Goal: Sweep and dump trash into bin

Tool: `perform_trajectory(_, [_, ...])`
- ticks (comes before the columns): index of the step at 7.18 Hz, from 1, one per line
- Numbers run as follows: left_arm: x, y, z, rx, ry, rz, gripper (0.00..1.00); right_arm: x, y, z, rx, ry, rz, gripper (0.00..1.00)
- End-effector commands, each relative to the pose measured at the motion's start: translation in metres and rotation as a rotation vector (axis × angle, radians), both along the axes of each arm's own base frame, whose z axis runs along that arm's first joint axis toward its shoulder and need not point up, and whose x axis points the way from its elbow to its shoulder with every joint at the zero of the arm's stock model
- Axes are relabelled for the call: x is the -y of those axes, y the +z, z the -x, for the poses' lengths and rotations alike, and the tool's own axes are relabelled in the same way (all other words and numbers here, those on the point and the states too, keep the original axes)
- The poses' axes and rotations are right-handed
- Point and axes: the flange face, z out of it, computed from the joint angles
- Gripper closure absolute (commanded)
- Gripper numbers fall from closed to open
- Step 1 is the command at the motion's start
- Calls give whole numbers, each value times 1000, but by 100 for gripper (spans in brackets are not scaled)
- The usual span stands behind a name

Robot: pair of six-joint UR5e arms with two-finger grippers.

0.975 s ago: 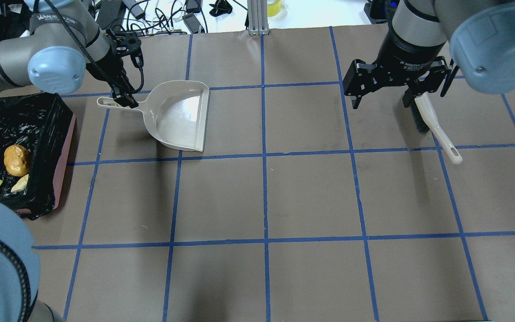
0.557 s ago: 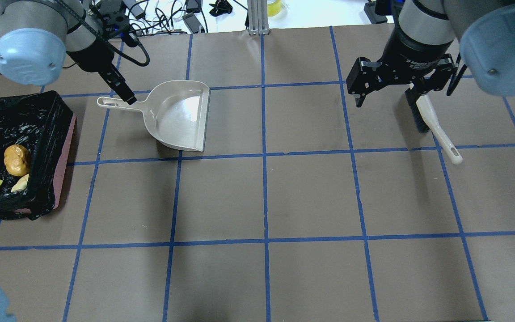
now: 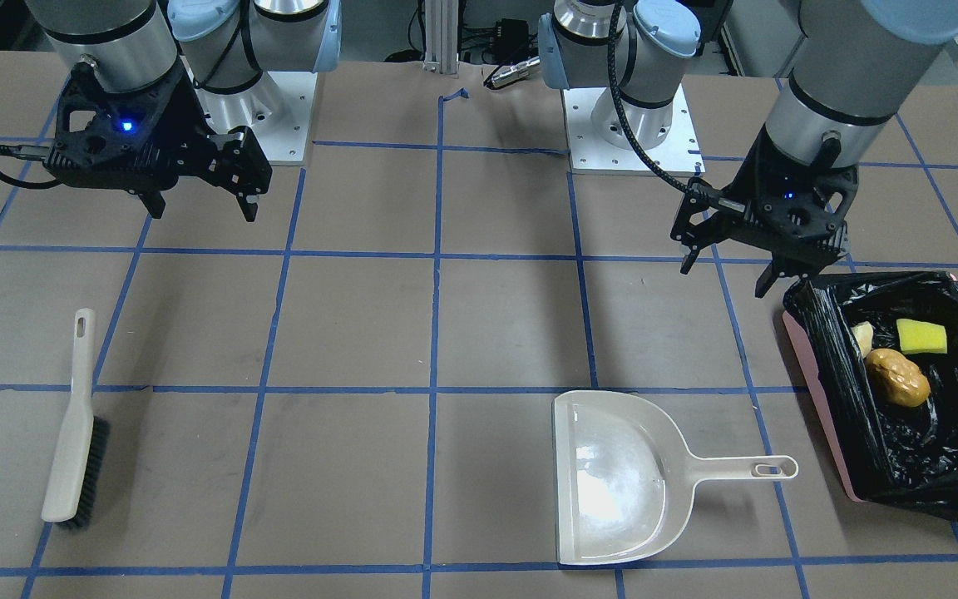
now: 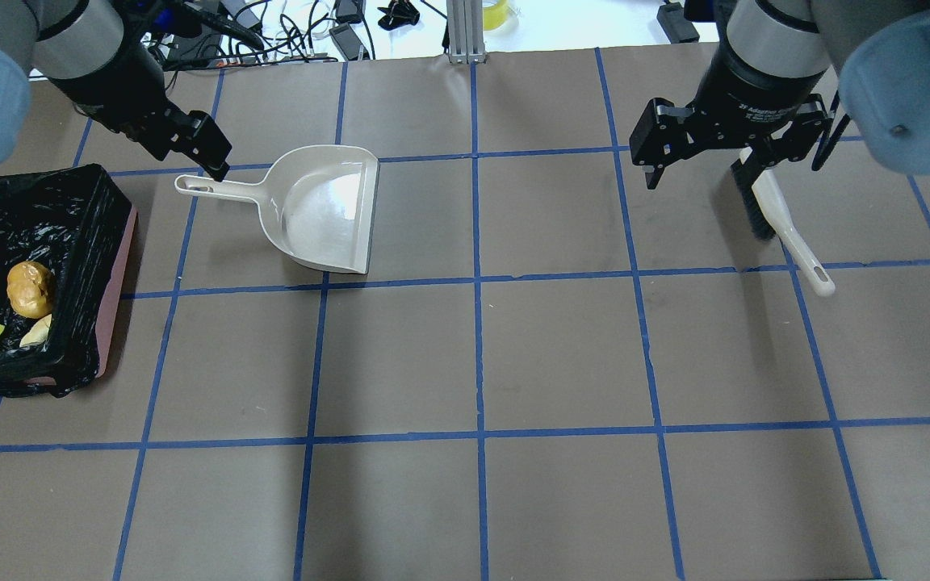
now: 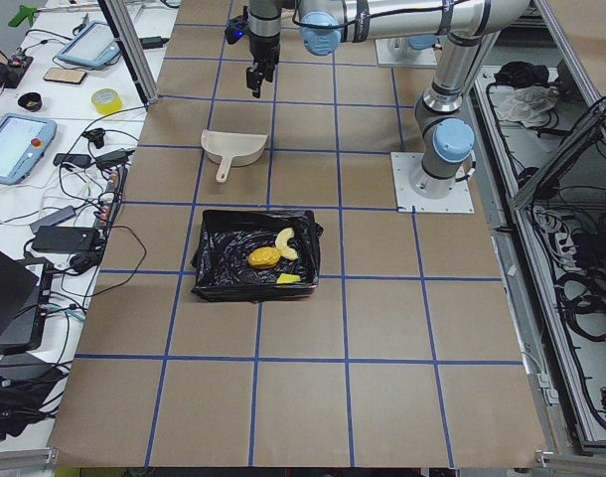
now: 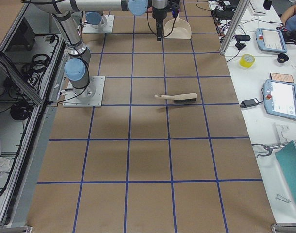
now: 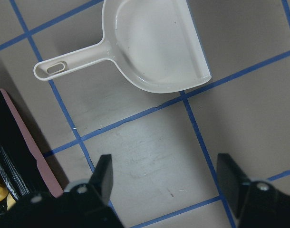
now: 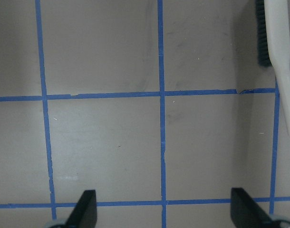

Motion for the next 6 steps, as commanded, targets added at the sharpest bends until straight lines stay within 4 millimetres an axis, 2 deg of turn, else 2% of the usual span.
perform_trajectory(1, [-17,9,2,-11,165,5,15,-1,0,-1,0,0,1,0])
perform_trajectory(3, [-17,4,3,-21,249,-9,15,-1,0,-1,0,1,3,0])
perform_trajectory(4, [-17,-1,9,-23,262,-21,15,-1,1,-1,0,4,4,0])
perform_trajectory(5, [-19,-2,23,-20,238,-25,11,0,1,-1,0,7,6,0])
perform_trajectory(6, [-20,1,27,-22,231,-13,9,0,1,-1,0,8,6,0])
